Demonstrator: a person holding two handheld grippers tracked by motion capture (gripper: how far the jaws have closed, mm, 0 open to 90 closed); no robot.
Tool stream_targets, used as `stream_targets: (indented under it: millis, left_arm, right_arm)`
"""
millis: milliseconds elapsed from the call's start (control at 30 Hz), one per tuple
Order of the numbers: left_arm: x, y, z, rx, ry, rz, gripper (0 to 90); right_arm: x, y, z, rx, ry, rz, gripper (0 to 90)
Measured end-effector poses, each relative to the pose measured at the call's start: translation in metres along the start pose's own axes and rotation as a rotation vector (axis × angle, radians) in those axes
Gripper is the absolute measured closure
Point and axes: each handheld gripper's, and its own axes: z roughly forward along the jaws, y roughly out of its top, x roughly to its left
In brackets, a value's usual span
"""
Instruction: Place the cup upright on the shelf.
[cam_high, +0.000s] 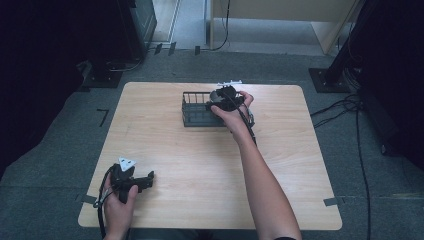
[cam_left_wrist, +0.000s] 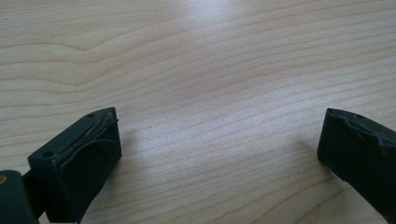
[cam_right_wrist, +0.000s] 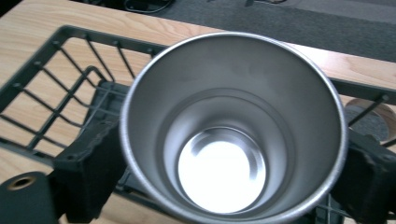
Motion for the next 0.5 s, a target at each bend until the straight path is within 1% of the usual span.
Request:
stream_targets:
  millis: [67, 267, 433, 467, 500]
  left_arm:
    - [0.0, 0.0, 0.0, 0.0, 0.0, -0.001, 0.0]
    - [0.0, 0.0, 0.0, 0.0, 0.0, 0.0, 0.0]
    - [0.0, 0.0, 0.0, -0.001, 0.0, -0.001, 0.0]
    - [0.0, 0.0, 0.0, -0.001, 0.0, -0.001, 0.0]
    - [0.0, 0.0, 0.0, -0.001, 0.0, -0.002, 0.0]
  right_arm:
    - [0.002, 0.001, -0.003, 0.0, 0.007, -0.005, 1.9]
    - [0.004, 0.003, -0.012, -0.005, 0.001, -0.021, 0.1]
    - [0.002, 0.0, -0.025, -0.022, -0.004, -0.043, 0.0]
    - [0.002, 0.0, -0.025, -0.022, -0.004, -0.043, 0.0]
    - [0.001, -0.002, -0.03, -0.027, -0.002, -0.045, 0.0]
